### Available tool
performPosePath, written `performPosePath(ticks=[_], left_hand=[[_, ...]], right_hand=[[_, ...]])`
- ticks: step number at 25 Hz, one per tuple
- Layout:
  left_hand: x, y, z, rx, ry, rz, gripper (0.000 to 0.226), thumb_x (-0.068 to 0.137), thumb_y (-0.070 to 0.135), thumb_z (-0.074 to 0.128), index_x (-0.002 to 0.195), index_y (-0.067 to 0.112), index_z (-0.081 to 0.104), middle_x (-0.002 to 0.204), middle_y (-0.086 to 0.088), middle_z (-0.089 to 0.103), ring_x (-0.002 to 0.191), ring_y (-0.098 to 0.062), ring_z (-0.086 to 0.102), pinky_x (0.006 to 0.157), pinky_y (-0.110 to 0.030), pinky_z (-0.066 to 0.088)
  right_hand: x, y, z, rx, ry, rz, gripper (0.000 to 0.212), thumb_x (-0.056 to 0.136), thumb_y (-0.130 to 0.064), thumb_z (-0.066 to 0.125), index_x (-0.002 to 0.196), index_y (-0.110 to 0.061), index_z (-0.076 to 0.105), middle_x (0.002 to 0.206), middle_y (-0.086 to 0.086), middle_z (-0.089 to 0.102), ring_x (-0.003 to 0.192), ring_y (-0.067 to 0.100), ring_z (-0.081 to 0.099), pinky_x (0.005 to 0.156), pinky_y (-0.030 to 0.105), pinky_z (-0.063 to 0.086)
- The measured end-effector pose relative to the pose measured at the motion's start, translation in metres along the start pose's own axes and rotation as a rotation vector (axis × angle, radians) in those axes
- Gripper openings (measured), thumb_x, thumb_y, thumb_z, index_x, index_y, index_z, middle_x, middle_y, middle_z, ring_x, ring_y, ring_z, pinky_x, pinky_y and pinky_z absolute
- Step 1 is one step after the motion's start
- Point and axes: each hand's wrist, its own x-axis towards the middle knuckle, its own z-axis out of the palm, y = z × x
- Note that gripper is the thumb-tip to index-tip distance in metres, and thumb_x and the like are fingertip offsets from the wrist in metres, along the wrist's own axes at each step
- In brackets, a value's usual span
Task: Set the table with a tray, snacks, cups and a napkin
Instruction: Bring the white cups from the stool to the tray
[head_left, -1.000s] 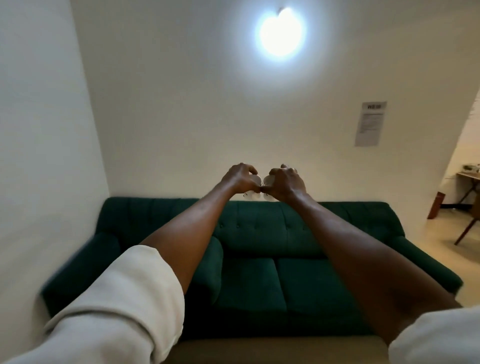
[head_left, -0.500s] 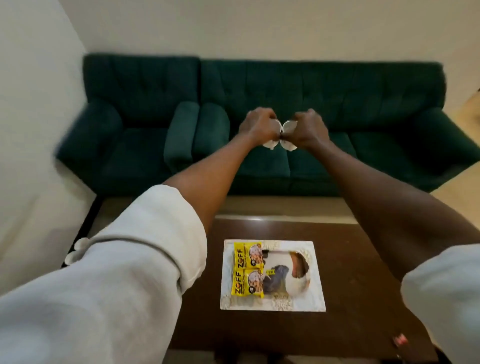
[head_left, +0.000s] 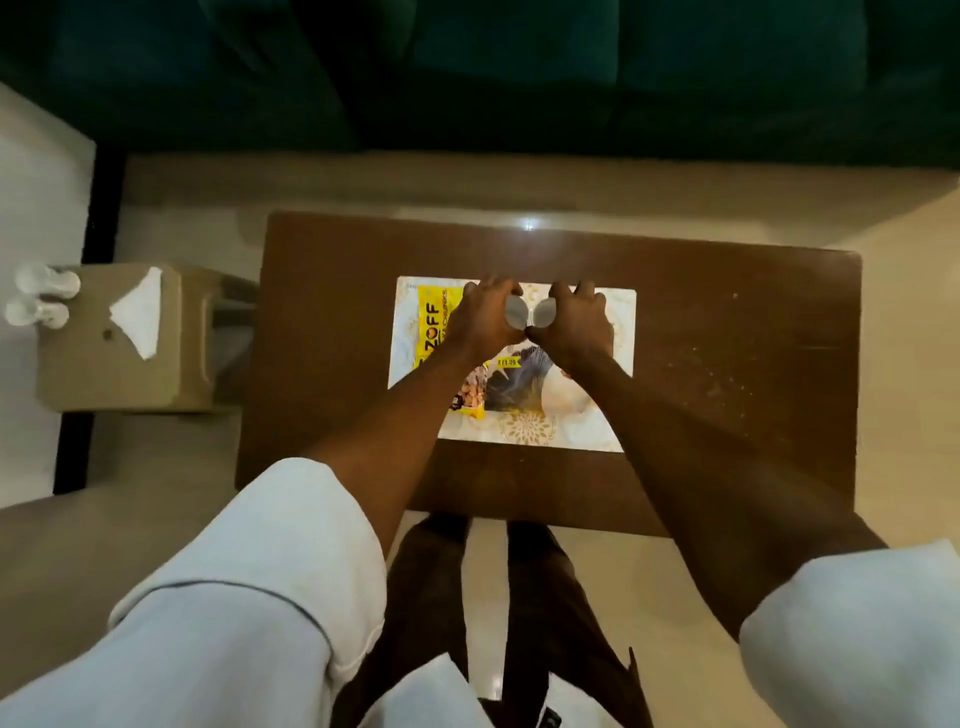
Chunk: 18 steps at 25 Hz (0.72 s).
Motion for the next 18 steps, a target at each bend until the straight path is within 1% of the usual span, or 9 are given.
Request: performPosePath(ticks=[3, 7, 10, 13, 15, 16, 18], left_hand=[[0.011, -0.02, 0.034, 0.028, -0.019, 0.016, 0.059, 0.073, 0.03, 0.086, 0.127, 0.017, 0.063, 0.128, -0.007, 0.06, 0.124, -0.035, 0.052, 0.094, -0.046, 0.052], [0.032, -0.039, 0.061, 0.067, -0.018, 0.046, 0.06, 0.074, 0.029, 0.086, 0.127, 0.017, 0.062, 0.129, -0.008, 0.059, 0.126, -0.036, 0.051, 0.087, -0.047, 0.054], [0.041, -0.052, 0.071, 0.073, 0.007, 0.05, 0.056, 0.077, 0.026, 0.084, 0.128, 0.017, 0.061, 0.131, -0.007, 0.058, 0.125, -0.035, 0.051, 0.087, -0.048, 0.054], [0.047, -0.057, 0.076, 0.076, 0.015, 0.056, 0.057, 0.079, 0.027, 0.083, 0.13, 0.018, 0.06, 0.132, -0.006, 0.056, 0.125, -0.034, 0.049, 0.083, -0.044, 0.05], [0.053, -0.058, 0.076, 0.065, 0.018, 0.056, 0.059, 0.078, 0.028, 0.083, 0.131, 0.02, 0.059, 0.133, -0.005, 0.057, 0.126, -0.033, 0.048, 0.078, -0.041, 0.047], [0.055, -0.058, 0.075, 0.071, 0.024, 0.053, 0.06, 0.078, 0.029, 0.083, 0.132, 0.02, 0.059, 0.134, -0.004, 0.057, 0.126, -0.033, 0.048, 0.078, -0.042, 0.048], [0.056, -0.059, 0.076, 0.092, 0.037, 0.036, 0.064, 0.079, 0.028, 0.083, 0.137, 0.021, 0.057, 0.136, -0.005, 0.056, 0.128, -0.034, 0.047, 0.083, -0.046, 0.053]], right_hand=[[0.013, 0.018, 0.042, -0.075, -0.004, 0.011, 0.067, 0.077, -0.047, 0.077, 0.132, -0.018, 0.052, 0.13, 0.017, 0.051, 0.121, 0.041, 0.052, 0.085, 0.051, 0.055], [0.035, 0.027, 0.079, -0.12, 0.02, 0.015, 0.07, 0.079, -0.046, 0.08, 0.136, -0.019, 0.051, 0.134, 0.017, 0.051, 0.123, 0.041, 0.053, 0.085, 0.051, 0.057], [0.047, 0.026, 0.09, -0.136, 0.039, 0.002, 0.068, 0.082, -0.047, 0.078, 0.137, -0.019, 0.05, 0.136, 0.018, 0.05, 0.123, 0.041, 0.053, 0.085, 0.049, 0.059], [0.051, 0.024, 0.095, -0.127, 0.044, 0.001, 0.068, 0.084, -0.046, 0.077, 0.139, -0.017, 0.05, 0.137, 0.019, 0.05, 0.123, 0.04, 0.053, 0.09, 0.048, 0.057], [0.051, 0.024, 0.097, -0.109, 0.055, -0.006, 0.066, 0.085, -0.045, 0.076, 0.139, -0.017, 0.05, 0.136, 0.019, 0.05, 0.123, 0.041, 0.053, 0.089, 0.048, 0.057], [0.052, 0.024, 0.097, -0.113, 0.056, -0.004, 0.066, 0.085, -0.045, 0.076, 0.138, -0.017, 0.05, 0.137, 0.019, 0.049, 0.123, 0.041, 0.053, 0.089, 0.048, 0.057], [0.054, 0.023, 0.095, -0.116, 0.049, 0.015, 0.067, 0.085, -0.045, 0.076, 0.139, -0.018, 0.049, 0.138, 0.018, 0.048, 0.125, 0.041, 0.052, 0.09, 0.049, 0.057]])
